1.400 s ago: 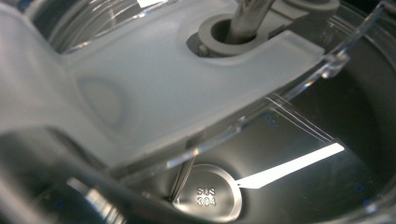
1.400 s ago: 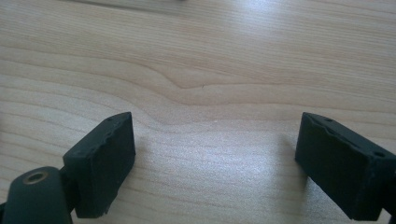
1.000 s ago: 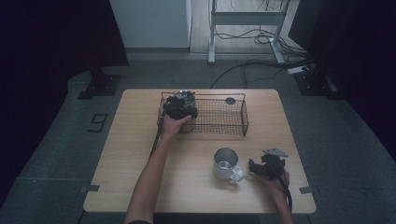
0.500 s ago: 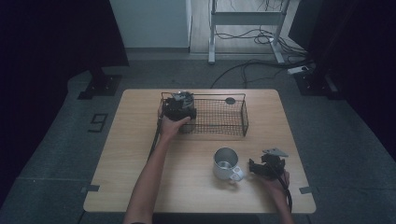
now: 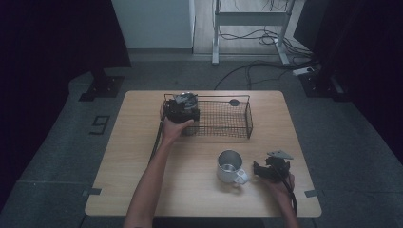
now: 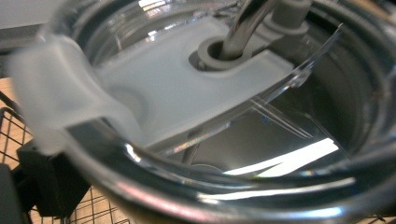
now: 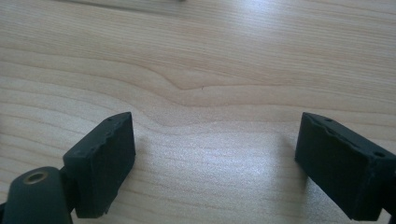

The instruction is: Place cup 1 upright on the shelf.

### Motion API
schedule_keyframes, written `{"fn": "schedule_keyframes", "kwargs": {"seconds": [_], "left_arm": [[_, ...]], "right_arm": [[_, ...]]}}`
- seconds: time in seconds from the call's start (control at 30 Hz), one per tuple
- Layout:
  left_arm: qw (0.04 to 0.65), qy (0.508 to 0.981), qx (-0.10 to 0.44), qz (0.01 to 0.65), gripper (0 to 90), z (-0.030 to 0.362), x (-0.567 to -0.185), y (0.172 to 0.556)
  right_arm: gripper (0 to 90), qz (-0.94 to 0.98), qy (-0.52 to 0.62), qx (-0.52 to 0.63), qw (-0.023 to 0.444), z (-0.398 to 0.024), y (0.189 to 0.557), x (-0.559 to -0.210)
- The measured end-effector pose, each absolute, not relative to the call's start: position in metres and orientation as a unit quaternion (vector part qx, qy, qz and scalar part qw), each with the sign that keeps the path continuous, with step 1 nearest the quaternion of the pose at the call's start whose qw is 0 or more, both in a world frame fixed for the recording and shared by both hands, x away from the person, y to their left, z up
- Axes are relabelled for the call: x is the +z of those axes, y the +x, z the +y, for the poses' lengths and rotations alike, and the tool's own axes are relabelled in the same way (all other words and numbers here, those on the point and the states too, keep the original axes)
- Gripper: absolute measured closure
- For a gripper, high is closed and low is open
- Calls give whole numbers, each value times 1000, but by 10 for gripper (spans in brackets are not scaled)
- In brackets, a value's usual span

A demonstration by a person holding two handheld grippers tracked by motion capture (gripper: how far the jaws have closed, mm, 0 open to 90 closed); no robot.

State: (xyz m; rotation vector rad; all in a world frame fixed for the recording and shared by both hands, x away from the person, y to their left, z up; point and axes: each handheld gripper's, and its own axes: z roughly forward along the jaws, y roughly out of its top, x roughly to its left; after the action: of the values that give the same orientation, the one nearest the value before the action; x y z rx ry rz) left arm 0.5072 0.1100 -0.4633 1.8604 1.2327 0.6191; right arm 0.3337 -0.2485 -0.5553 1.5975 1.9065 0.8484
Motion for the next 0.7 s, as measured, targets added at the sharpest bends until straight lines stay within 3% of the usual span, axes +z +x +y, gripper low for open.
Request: {"fn": "schedule_keyframes", "kwargs": {"seconds": [0.7], "left_arm": [[424,741,249,458,6,132,-432,465]], "right_arm": [[118,701,588,312,254,-248,336,-555]]}}
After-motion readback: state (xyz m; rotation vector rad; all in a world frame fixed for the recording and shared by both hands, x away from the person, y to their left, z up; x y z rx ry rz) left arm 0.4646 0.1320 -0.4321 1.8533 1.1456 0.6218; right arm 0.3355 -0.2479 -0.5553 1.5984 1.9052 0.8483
